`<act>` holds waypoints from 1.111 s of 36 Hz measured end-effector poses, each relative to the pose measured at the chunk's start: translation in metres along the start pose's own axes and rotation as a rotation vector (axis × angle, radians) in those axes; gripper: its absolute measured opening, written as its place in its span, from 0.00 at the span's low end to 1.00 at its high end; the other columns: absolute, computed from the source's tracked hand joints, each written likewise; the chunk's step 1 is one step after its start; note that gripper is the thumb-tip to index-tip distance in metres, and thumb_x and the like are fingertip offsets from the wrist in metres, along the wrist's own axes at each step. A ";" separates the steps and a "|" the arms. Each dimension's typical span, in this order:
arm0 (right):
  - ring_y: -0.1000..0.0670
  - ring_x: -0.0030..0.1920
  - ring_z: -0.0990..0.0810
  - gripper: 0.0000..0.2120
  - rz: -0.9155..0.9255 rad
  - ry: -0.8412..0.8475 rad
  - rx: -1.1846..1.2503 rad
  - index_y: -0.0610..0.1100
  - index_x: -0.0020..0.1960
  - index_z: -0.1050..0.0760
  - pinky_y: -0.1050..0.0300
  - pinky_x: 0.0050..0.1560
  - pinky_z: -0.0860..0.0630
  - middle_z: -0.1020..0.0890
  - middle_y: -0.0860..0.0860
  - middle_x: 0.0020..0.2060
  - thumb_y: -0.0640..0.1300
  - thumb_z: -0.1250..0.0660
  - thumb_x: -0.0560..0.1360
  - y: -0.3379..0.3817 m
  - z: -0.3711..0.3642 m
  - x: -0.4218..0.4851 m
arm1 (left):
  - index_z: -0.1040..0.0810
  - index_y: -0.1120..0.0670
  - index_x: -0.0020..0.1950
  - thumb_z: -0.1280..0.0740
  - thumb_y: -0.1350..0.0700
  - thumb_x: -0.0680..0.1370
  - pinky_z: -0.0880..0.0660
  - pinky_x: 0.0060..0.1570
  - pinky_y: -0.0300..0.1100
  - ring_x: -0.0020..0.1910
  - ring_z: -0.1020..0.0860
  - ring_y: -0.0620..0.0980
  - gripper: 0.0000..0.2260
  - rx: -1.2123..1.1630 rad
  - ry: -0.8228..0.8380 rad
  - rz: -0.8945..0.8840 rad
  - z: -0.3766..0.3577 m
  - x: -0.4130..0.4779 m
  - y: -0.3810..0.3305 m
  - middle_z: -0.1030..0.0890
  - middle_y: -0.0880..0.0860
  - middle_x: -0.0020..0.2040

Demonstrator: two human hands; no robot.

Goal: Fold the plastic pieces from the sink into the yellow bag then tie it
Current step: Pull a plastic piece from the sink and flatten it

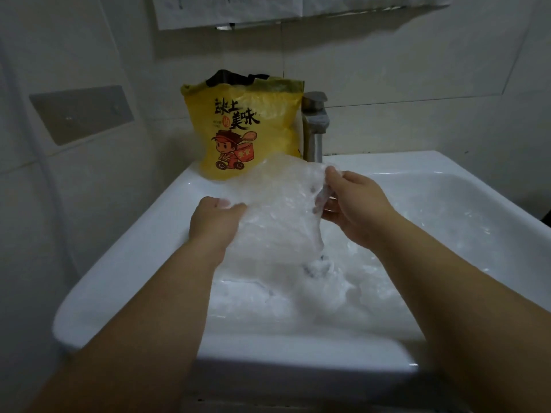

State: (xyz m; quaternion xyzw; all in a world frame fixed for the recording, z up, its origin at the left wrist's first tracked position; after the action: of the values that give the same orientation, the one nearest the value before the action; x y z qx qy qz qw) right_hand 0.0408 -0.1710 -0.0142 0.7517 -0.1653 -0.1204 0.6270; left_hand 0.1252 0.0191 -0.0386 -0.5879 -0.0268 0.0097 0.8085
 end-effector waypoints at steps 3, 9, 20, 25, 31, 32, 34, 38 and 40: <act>0.44 0.42 0.21 0.13 0.019 -0.012 -0.070 0.39 0.46 0.25 0.47 0.52 0.21 0.21 0.44 0.39 0.47 0.41 0.82 0.001 -0.002 -0.002 | 0.34 0.52 0.72 0.30 0.54 0.75 0.29 0.53 0.47 0.66 0.30 0.57 0.27 0.214 -0.095 -0.094 0.002 -0.004 -0.002 0.35 0.56 0.71; 0.44 0.44 0.19 0.12 0.061 -0.046 -0.184 0.39 0.49 0.24 0.49 0.50 0.19 0.19 0.42 0.43 0.48 0.38 0.80 0.002 -0.004 -0.002 | 0.24 0.46 0.61 0.32 0.53 0.78 0.28 0.47 0.32 0.52 0.23 0.43 0.12 -0.019 0.024 -0.353 -0.004 -0.027 -0.028 0.23 0.43 0.53; 0.49 0.48 0.20 0.06 -0.001 0.376 -0.252 0.43 0.54 0.23 0.53 0.49 0.22 0.18 0.47 0.47 0.42 0.35 0.78 -0.006 -0.022 -0.014 | 0.24 0.42 0.62 0.31 0.56 0.78 0.23 0.44 0.36 0.41 0.20 0.42 0.15 -0.037 0.435 -0.392 -0.020 -0.038 -0.028 0.19 0.50 0.53; 0.42 0.44 0.18 0.20 -0.039 0.368 -0.388 0.42 0.62 0.28 0.49 0.47 0.19 0.19 0.42 0.47 0.28 0.34 0.73 -0.011 -0.020 -0.011 | 0.22 0.49 0.42 0.32 0.55 0.78 0.27 0.37 0.34 0.36 0.25 0.45 0.06 -0.083 0.227 -0.387 -0.014 -0.030 -0.027 0.22 0.47 0.38; 0.49 0.41 0.22 0.20 -0.081 0.117 -0.595 0.46 0.65 0.29 0.62 0.38 0.23 0.23 0.47 0.51 0.31 0.37 0.76 -0.018 -0.001 0.003 | 0.24 0.50 0.48 0.36 0.49 0.81 0.33 0.44 0.35 0.51 0.27 0.47 0.05 -0.077 -0.053 -0.329 0.001 -0.014 -0.023 0.24 0.53 0.58; 0.48 0.43 0.22 0.20 -0.104 0.089 -0.581 0.45 0.65 0.28 0.60 0.40 0.22 0.23 0.46 0.52 0.32 0.36 0.76 -0.019 0.002 0.003 | 0.24 0.49 0.47 0.36 0.49 0.80 0.33 0.49 0.36 0.55 0.27 0.47 0.05 -0.083 -0.069 -0.319 0.003 -0.014 -0.024 0.26 0.53 0.62; 0.46 0.45 0.22 0.17 -0.134 0.061 -0.541 0.45 0.63 0.27 0.59 0.37 0.21 0.24 0.44 0.54 0.34 0.35 0.76 -0.017 0.002 0.001 | 0.25 0.47 0.42 0.33 0.49 0.79 0.33 0.51 0.33 0.58 0.27 0.44 0.06 -0.075 -0.064 -0.346 0.004 -0.016 -0.024 0.26 0.52 0.64; 0.47 0.36 0.26 0.07 -0.143 0.079 -0.418 0.43 0.48 0.24 0.57 0.32 0.26 0.23 0.42 0.47 0.33 0.37 0.77 -0.014 -0.004 -0.003 | 0.25 0.46 0.49 0.28 0.55 0.75 0.32 0.48 0.28 0.53 0.27 0.39 0.08 0.001 0.084 -0.398 -0.004 -0.025 -0.026 0.32 0.48 0.65; 0.47 0.34 0.27 0.08 -0.135 0.099 -0.352 0.42 0.44 0.25 0.56 0.32 0.27 0.23 0.43 0.43 0.31 0.38 0.76 -0.012 -0.006 -0.004 | 0.28 0.43 0.61 0.30 0.58 0.75 0.31 0.36 0.23 0.49 0.25 0.35 0.18 0.014 0.190 -0.354 -0.008 -0.027 -0.025 0.36 0.45 0.67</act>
State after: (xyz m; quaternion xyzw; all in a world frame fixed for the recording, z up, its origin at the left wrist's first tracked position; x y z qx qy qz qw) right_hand 0.0412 -0.1619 -0.0247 0.6448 -0.0595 -0.1521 0.7467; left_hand 0.0983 0.0021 -0.0181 -0.5668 -0.0533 -0.1877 0.8004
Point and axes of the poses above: each hand's wrist, its own x-axis towards the middle knuckle, its own z-axis out of the back of the hand, y = z × x, the point moved 3 cm from there along x, towards the middle knuckle
